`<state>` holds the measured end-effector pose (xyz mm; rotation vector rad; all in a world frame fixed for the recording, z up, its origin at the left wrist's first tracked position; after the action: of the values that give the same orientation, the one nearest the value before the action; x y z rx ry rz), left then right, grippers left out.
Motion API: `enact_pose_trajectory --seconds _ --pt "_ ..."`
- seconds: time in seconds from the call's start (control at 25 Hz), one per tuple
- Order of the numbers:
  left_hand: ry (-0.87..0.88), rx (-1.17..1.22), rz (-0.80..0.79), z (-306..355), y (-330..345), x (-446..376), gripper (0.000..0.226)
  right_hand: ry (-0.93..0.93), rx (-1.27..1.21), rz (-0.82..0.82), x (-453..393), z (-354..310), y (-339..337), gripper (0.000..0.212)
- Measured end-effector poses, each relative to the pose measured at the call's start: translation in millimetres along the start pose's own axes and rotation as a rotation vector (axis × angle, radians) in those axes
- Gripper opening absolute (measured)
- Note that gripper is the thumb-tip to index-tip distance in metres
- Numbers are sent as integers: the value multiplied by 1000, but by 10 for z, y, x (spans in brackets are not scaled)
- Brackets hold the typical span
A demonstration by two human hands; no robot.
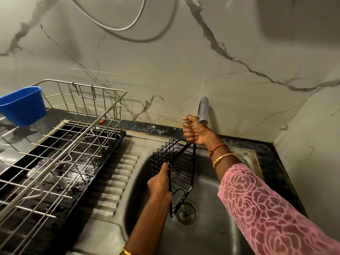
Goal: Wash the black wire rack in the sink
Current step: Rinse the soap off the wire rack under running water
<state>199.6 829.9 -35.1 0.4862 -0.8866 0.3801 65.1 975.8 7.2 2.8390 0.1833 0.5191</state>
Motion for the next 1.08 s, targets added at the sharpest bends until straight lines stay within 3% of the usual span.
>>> enact_pose_trajectory --seconds 0.12,0.24,0.36,0.48,0.64,0.88,1.08 --pt "8 -8 1 22 -1 -32 46 62 188 -76 19 -29 1 40" --pt "2 -12 16 10 7 -71 60 29 418 57 220 -69 -148 26" --pt "-19 10 4 -34 2 -106 27 -27 410 196 458 -73 -412 19" --pt "-25 -13 20 -15 25 -81 34 -62 487 329 589 -23 -590 22" --pt "-8 -18 -13 -2 26 -130 28 -3 503 261 622 163 -605 21" --pt "4 22 -25 59 -10 -177 52 -22 440 282 577 370 -528 36" --pt "20 28 -48 84 -32 -132 37 -32 428 283 564 390 -471 37"
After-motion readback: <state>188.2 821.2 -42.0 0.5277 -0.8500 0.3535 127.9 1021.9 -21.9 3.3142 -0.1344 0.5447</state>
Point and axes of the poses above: each hand's wrist, its own x-axis away from the middle knuckle, its own y-axis out of the palm, z = x × y, the point moved 2 cm from there along -x, towards the middle knuckle, and after that the axes turned 7 degrees about -y, right-handed, at the moved point
